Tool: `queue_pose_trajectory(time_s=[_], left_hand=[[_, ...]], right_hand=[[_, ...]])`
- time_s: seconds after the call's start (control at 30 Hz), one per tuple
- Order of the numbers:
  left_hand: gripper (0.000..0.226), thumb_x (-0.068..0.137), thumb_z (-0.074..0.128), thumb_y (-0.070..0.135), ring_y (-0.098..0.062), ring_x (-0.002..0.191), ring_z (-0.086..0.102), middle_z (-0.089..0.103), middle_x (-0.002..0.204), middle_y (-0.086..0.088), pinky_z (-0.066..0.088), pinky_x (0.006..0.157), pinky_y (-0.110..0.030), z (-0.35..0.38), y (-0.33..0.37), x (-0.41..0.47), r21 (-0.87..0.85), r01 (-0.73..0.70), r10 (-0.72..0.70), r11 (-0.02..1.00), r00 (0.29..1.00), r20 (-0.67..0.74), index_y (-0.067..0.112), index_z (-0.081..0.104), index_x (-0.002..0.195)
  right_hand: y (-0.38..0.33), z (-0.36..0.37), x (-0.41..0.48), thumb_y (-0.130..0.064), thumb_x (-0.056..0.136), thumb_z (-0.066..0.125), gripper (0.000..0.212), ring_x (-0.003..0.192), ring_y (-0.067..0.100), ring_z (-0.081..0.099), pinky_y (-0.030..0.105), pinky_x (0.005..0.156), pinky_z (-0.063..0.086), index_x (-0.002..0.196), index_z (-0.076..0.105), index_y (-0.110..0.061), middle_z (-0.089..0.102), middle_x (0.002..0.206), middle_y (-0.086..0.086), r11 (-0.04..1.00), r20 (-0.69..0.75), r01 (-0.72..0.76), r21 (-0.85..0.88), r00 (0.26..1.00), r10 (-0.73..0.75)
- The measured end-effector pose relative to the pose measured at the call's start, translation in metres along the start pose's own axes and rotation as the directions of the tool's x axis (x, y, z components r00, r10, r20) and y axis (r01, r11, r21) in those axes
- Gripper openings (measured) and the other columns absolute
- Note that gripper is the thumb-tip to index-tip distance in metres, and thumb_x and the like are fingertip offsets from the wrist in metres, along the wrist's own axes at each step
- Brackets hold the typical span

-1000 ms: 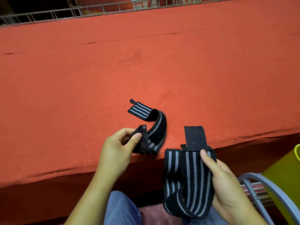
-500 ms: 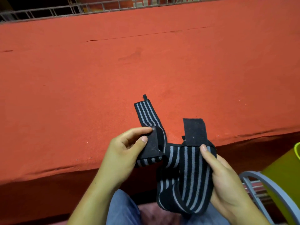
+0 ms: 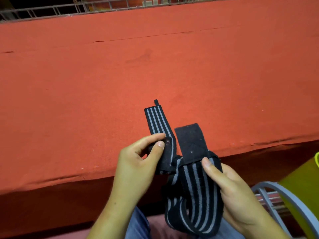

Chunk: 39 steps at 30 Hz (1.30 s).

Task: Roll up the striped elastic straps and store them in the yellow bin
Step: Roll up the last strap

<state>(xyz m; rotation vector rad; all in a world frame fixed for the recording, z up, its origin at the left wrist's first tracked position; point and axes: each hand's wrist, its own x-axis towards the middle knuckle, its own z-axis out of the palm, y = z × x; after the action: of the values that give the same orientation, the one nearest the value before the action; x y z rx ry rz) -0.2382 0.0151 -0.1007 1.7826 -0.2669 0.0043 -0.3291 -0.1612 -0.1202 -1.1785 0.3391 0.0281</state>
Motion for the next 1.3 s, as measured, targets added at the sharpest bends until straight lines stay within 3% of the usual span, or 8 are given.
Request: queue_pose_trajectory(time_s=[0.23, 0.37, 0.67, 0.83, 0.97, 1.13, 1.23, 1.3], left_hand=[[0.020, 0.099, 0.065, 0.015, -0.007, 0.091, 0.074, 0.080, 0.095, 0.008, 0.057, 0.082, -0.029, 0.003, 0.001, -0.002, -0.130, 0.031, -0.042, 0.991, 0.996, -0.080, 0.025, 0.081, 0.093], [0.016, 0.093, 0.066, 0.029, -0.009, 0.108, 0.072, 0.078, 0.111, 0.008, 0.056, 0.095, -0.031, 0.003, 0.001, -0.003, -0.212, 0.042, -0.049, 0.976, 0.998, -0.029, 0.027, 0.081, 0.096], [0.018, 0.084, 0.064, 0.031, -0.010, 0.078, 0.075, 0.080, 0.093, -0.003, 0.059, 0.066, -0.022, 0.007, 0.017, -0.004, -0.585, 0.149, -0.205, 0.798, 0.978, -0.031, 0.027, 0.081, 0.087], [0.015, 0.086, 0.065, 0.029, -0.008, 0.064, 0.067, 0.074, 0.075, 0.001, 0.056, 0.059, -0.024, -0.004, 0.011, -0.001, -0.452, 0.099, -0.161, 0.886, 0.982, -0.100, 0.025, 0.075, 0.097], [0.020, 0.087, 0.071, 0.032, -0.020, 0.071, 0.058, 0.067, 0.077, -0.008, 0.046, 0.069, -0.037, -0.008, 0.005, -0.005, -0.287, 0.124, -0.105, 0.950, 0.991, 0.082, 0.034, 0.076, 0.106], [0.043, 0.092, 0.073, 0.029, -0.008, 0.073, 0.066, 0.069, 0.072, 0.004, 0.050, 0.073, -0.020, -0.003, 0.007, -0.012, -0.227, 0.179, -0.074, 0.957, 0.911, 0.407, 0.032, 0.061, 0.134], [0.043, 0.096, 0.072, 0.028, -0.009, 0.075, 0.067, 0.071, 0.075, 0.002, 0.051, 0.076, -0.025, 0.000, 0.004, -0.012, -0.202, 0.178, -0.077, 0.963, 0.902, 0.425, 0.031, 0.060, 0.137], [0.040, 0.097, 0.071, 0.031, -0.010, 0.075, 0.064, 0.070, 0.076, 0.002, 0.049, 0.078, -0.031, 0.002, 0.001, -0.011, -0.183, 0.178, -0.089, 0.967, 0.907, 0.412, 0.025, 0.063, 0.136]], right_hand=[[0.003, -0.001, 0.001, -0.036, 0.092, 0.056, 0.039, 0.108, 0.037, 0.076, 0.049, 0.099, 0.054, 0.106, 0.084, -0.012, 0.078, 0.114, 0.023, 0.999, -0.028, -0.022, 0.038, 0.999, 0.023], [0.005, -0.003, 0.001, -0.037, 0.099, 0.058, 0.035, 0.110, 0.036, 0.076, 0.052, 0.105, 0.052, 0.107, 0.084, -0.015, 0.078, 0.115, 0.021, 1.000, -0.017, -0.026, -0.009, 1.000, 0.026], [0.014, -0.002, 0.002, -0.044, 0.103, 0.061, 0.032, 0.118, 0.031, 0.074, 0.051, 0.109, 0.049, 0.116, 0.082, -0.022, 0.078, 0.121, 0.014, 0.998, 0.038, -0.018, -0.054, 0.999, 0.020], [0.010, -0.011, 0.003, -0.050, 0.086, 0.072, 0.044, 0.115, 0.036, 0.074, 0.044, 0.098, 0.061, 0.111, 0.083, -0.016, 0.078, 0.118, 0.019, 0.999, -0.020, 0.035, 0.029, 0.999, -0.034], [0.006, -0.016, 0.004, -0.073, 0.061, 0.088, 0.077, 0.117, 0.030, 0.074, 0.035, 0.096, 0.061, 0.117, 0.081, -0.020, 0.078, 0.122, 0.015, 0.989, 0.028, 0.143, -0.020, 0.989, -0.143], [0.000, -0.007, 0.004, -0.060, 0.091, 0.065, 0.042, 0.115, 0.021, 0.074, 0.049, 0.105, 0.055, 0.117, 0.079, -0.030, 0.080, 0.116, 0.005, 0.944, 0.016, 0.250, -0.217, 0.967, -0.253], [-0.002, -0.004, 0.002, -0.066, 0.090, 0.064, 0.041, 0.101, 0.007, 0.073, 0.028, 0.090, 0.059, 0.113, 0.079, -0.036, 0.082, 0.108, -0.003, 0.890, 0.031, 0.329, -0.317, 0.941, -0.337], [-0.004, -0.002, 0.000, -0.050, 0.094, 0.065, 0.025, 0.099, 0.000, 0.072, 0.020, 0.086, 0.056, 0.112, 0.080, -0.040, 0.082, 0.107, -0.008, 0.870, 0.066, 0.358, -0.339, 0.931, -0.358]])
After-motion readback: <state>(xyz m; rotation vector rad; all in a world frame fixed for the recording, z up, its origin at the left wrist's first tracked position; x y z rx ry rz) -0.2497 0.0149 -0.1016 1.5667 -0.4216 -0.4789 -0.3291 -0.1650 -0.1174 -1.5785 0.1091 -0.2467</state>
